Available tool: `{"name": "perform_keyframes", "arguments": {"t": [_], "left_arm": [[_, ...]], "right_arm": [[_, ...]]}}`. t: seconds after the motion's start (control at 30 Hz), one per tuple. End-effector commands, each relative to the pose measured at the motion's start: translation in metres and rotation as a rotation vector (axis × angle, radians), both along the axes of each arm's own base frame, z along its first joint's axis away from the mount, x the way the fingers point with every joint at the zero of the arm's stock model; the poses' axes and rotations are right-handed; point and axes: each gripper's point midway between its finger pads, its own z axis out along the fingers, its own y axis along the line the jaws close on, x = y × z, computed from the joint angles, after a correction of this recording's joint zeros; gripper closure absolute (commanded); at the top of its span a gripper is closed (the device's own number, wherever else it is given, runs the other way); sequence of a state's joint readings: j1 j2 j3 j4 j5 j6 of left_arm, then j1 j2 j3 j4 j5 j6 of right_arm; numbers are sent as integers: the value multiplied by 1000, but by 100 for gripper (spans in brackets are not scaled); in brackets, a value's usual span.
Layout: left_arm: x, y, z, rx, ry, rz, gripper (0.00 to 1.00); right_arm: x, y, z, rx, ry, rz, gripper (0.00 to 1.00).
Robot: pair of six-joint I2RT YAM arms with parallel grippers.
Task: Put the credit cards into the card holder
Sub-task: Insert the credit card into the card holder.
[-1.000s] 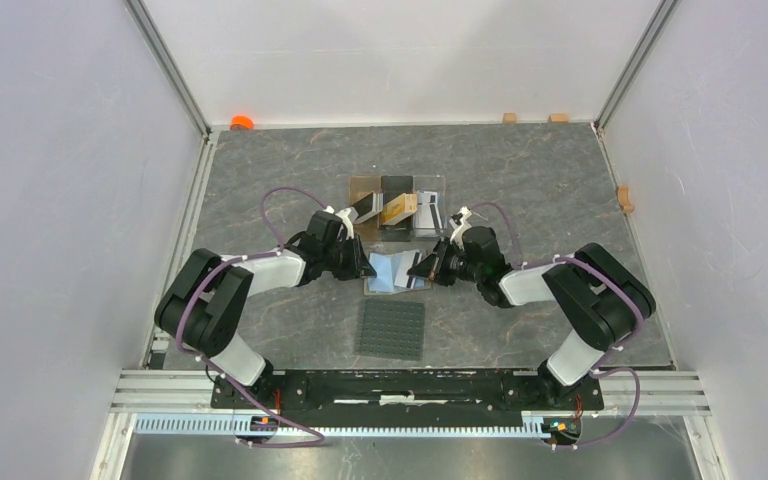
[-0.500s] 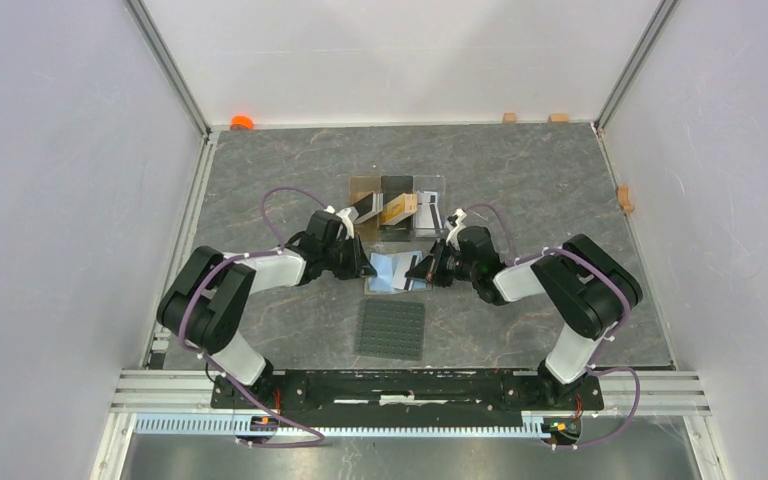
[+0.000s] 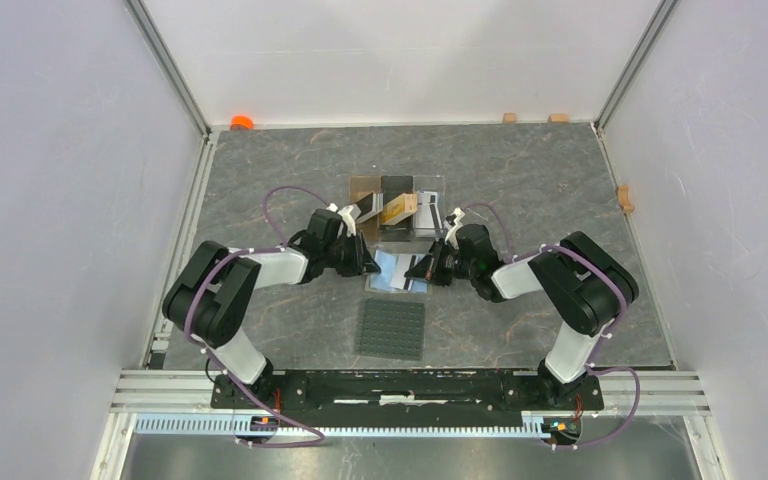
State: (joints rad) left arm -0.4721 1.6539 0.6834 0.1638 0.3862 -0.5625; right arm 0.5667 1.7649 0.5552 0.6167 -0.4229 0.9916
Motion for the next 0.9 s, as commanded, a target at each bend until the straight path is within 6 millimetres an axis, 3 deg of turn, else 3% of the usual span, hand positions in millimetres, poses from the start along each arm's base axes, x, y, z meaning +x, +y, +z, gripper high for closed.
{"name": "perform_keyframes", "arguments": {"t": [0.0,0.17,0.37,0.53,0.87], "left_arm": [[10,-4,-2,11,-36,-24,72],[18,5,8,45,-67,13,58],[13,17,11,86,-56,46,44],[3,26,6,115,-31,70,51],[2,18,-2,73,-19,46,75]], "right_arm": [[-13,-5,-20,-45,67,10,100],[-15,-14,-30,-96,93,-21,100],[-16,-17,-36,-116,109,-28,100],[-17,-18,-37,-121,113,-26,100],[-30,-18,-41,-125,155,17,100]]}}
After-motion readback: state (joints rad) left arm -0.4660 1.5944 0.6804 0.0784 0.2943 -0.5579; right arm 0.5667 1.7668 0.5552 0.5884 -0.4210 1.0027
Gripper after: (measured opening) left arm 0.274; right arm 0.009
